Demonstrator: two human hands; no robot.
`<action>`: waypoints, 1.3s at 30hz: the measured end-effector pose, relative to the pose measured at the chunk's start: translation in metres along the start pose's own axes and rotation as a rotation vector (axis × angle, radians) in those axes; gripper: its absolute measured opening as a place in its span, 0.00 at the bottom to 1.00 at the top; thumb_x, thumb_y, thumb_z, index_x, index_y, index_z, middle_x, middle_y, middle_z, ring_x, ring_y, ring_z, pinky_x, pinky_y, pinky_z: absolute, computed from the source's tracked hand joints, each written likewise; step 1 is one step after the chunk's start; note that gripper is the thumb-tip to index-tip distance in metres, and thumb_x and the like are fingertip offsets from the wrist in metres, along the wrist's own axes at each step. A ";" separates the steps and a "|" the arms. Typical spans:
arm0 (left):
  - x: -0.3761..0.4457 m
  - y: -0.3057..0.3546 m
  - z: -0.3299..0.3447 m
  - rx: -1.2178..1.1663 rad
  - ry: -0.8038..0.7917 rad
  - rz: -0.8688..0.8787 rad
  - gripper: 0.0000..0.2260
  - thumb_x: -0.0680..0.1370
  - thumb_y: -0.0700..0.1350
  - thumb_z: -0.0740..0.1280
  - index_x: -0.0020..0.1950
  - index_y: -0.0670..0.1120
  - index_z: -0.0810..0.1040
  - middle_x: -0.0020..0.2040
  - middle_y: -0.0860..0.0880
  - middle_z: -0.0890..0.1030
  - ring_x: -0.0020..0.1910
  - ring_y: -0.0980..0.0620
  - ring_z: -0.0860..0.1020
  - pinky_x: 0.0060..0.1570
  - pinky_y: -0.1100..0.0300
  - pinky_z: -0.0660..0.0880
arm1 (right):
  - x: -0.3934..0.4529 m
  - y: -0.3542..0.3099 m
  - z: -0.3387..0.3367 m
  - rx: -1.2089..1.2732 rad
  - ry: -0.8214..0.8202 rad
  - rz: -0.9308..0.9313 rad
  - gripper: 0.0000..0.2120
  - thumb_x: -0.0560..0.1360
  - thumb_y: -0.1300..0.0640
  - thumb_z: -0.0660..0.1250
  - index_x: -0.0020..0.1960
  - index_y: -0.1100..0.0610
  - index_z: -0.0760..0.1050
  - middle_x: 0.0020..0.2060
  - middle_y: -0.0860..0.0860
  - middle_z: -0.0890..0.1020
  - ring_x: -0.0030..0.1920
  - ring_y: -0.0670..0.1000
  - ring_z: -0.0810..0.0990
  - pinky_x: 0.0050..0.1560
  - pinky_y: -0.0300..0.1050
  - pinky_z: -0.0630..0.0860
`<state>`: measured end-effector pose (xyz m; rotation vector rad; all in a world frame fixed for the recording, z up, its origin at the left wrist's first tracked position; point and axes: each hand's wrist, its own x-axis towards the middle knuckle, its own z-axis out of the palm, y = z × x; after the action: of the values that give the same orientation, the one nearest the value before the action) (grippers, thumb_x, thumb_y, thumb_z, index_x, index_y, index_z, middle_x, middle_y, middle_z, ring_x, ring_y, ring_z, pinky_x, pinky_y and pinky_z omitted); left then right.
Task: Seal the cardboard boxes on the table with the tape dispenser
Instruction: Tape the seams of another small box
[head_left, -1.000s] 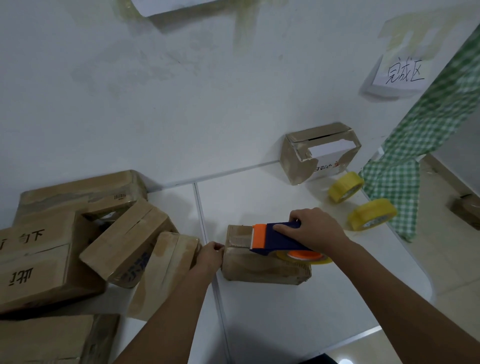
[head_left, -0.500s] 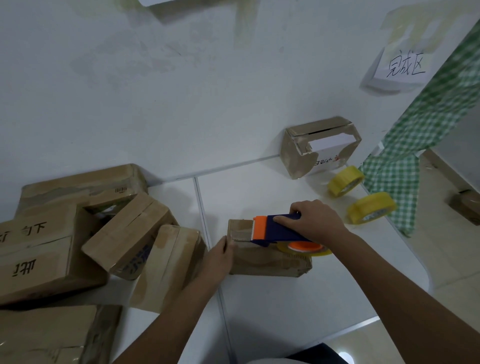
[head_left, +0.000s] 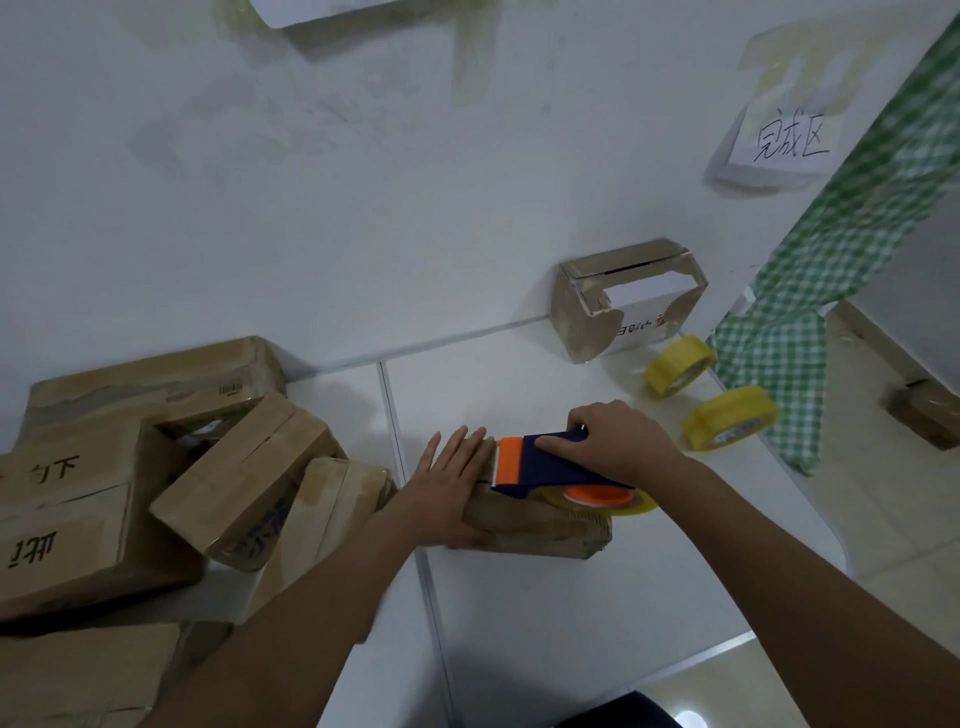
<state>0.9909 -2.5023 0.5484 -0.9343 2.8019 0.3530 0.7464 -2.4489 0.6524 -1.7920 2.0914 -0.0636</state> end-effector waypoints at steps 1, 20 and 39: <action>0.000 -0.003 0.002 -0.014 0.032 0.006 0.54 0.69 0.75 0.62 0.80 0.47 0.38 0.81 0.47 0.45 0.80 0.48 0.41 0.75 0.48 0.35 | 0.001 0.000 -0.001 -0.006 -0.006 0.003 0.26 0.71 0.27 0.58 0.44 0.50 0.76 0.36 0.44 0.75 0.38 0.44 0.74 0.32 0.40 0.65; -0.005 -0.006 -0.010 0.084 0.036 0.072 0.51 0.68 0.79 0.53 0.80 0.44 0.56 0.76 0.44 0.65 0.74 0.44 0.63 0.72 0.41 0.58 | -0.045 0.110 0.004 0.140 -0.078 0.100 0.23 0.72 0.31 0.63 0.40 0.52 0.77 0.35 0.49 0.80 0.36 0.48 0.78 0.36 0.44 0.70; 0.011 0.042 -0.002 -0.091 -0.043 -0.144 0.37 0.78 0.67 0.36 0.80 0.46 0.36 0.78 0.51 0.32 0.75 0.56 0.29 0.72 0.60 0.28 | -0.055 0.113 0.060 0.366 0.021 0.128 0.19 0.76 0.36 0.62 0.41 0.51 0.75 0.33 0.47 0.79 0.34 0.46 0.78 0.33 0.39 0.70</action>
<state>0.9566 -2.4769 0.5544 -1.1262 2.6804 0.4771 0.6650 -2.3621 0.5792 -1.4447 2.0449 -0.4043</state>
